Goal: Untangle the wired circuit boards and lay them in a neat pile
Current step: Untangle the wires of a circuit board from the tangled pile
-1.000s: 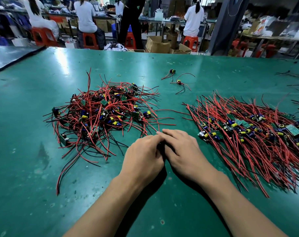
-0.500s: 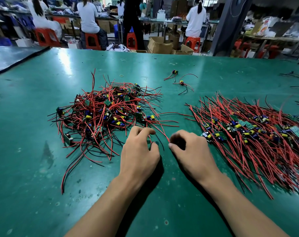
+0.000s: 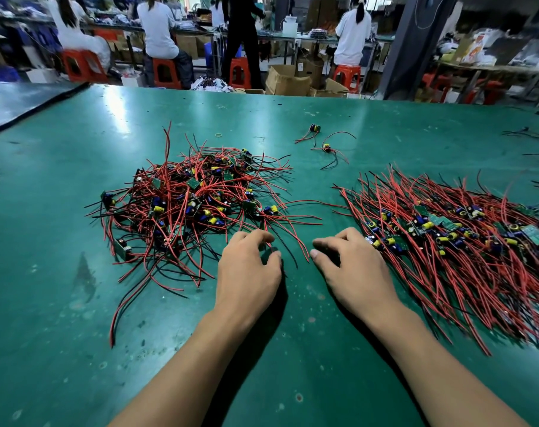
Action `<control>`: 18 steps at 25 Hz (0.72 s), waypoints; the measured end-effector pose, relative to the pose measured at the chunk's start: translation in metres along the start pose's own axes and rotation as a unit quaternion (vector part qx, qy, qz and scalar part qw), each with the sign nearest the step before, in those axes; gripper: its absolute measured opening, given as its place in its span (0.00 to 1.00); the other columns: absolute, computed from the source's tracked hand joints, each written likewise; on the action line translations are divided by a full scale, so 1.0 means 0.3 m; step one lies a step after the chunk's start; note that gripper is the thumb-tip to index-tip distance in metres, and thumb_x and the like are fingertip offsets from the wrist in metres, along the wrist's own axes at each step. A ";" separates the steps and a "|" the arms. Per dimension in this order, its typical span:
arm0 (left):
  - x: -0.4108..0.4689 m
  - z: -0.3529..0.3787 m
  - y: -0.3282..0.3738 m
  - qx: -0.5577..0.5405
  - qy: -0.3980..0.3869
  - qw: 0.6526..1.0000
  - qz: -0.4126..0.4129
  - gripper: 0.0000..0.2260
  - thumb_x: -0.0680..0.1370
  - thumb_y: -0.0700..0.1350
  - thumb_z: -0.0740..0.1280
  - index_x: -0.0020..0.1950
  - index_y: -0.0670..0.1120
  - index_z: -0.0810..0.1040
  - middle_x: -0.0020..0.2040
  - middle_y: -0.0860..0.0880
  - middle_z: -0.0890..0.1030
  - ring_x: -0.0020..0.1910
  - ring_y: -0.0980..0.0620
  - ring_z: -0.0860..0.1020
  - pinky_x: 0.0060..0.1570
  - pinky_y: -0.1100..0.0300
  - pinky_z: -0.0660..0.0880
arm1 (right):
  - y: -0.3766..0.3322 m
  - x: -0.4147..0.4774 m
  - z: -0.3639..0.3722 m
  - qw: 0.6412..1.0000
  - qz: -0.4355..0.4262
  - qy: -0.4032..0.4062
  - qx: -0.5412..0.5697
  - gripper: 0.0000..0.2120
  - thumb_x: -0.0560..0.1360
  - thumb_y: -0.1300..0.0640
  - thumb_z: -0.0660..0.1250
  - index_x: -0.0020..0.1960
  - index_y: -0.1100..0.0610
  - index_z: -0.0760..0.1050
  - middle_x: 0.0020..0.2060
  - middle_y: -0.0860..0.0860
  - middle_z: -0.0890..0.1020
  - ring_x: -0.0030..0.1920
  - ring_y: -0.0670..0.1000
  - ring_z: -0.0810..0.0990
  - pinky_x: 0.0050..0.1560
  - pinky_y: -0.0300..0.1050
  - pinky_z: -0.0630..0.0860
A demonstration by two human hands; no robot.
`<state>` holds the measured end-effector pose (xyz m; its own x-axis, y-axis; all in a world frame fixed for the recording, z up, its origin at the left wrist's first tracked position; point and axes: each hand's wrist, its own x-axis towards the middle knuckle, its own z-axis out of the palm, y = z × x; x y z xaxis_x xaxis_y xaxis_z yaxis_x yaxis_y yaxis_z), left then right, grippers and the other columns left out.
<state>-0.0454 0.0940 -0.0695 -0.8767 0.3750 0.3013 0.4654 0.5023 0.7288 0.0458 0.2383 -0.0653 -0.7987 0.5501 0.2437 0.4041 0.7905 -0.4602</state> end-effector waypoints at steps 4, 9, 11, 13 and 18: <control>0.023 -0.004 -0.003 0.014 -0.003 1.000 -0.004 0.10 0.74 0.43 0.69 0.55 0.47 0.81 0.48 0.49 0.82 0.49 0.48 0.78 0.54 0.56 0.74 | 0.007 0.000 0.000 0.999 -0.015 -0.001 0.037 0.11 0.77 0.47 0.69 0.57 0.47 0.83 0.47 0.44 0.77 0.50 0.51 0.79 0.56 0.51 0.75; 0.016 -0.015 -0.001 0.004 0.018 0.999 -0.031 0.12 0.74 0.42 0.68 0.57 0.49 0.76 0.52 0.48 0.69 0.41 0.50 0.74 0.46 0.57 0.71 | 0.015 0.004 0.008 0.999 -0.007 -0.007 0.054 0.12 0.76 0.46 0.69 0.58 0.47 0.82 0.48 0.44 0.77 0.51 0.51 0.79 0.57 0.50 0.75; 0.024 -0.023 0.002 0.015 0.002 0.999 -0.042 0.13 0.74 0.42 0.68 0.58 0.49 0.75 0.53 0.48 0.68 0.40 0.50 0.74 0.46 0.56 0.70 | 0.014 0.005 0.003 0.998 -0.011 -0.014 0.059 0.15 0.76 0.43 0.70 0.59 0.47 0.82 0.48 0.44 0.77 0.52 0.51 0.79 0.57 0.50 0.75; 0.032 -0.029 0.005 0.049 -0.018 0.998 -0.039 0.12 0.74 0.42 0.67 0.58 0.47 0.75 0.52 0.46 0.71 0.44 0.46 0.74 0.48 0.56 0.70 | 0.005 0.002 -0.001 0.997 -0.039 -0.047 0.055 0.21 0.74 0.39 0.70 0.64 0.47 0.79 0.50 0.44 0.76 0.54 0.51 0.78 0.60 0.50 0.73; 0.014 -0.037 0.022 -0.010 -0.054 0.996 -0.064 0.07 0.72 0.40 0.64 0.48 0.47 0.75 0.38 0.45 0.80 0.38 0.41 0.80 0.39 0.50 0.79 | -0.014 -0.009 0.006 0.997 -0.060 -0.039 0.038 0.14 0.76 0.43 0.69 0.58 0.48 0.82 0.48 0.44 0.77 0.51 0.51 0.79 0.56 0.49 0.75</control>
<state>-0.0473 0.0903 -0.0566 -0.9100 0.3913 0.1374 0.3466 0.5357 0.7699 0.0454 0.2331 -0.0657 -0.8728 0.4284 0.2341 0.2720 0.8249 -0.4955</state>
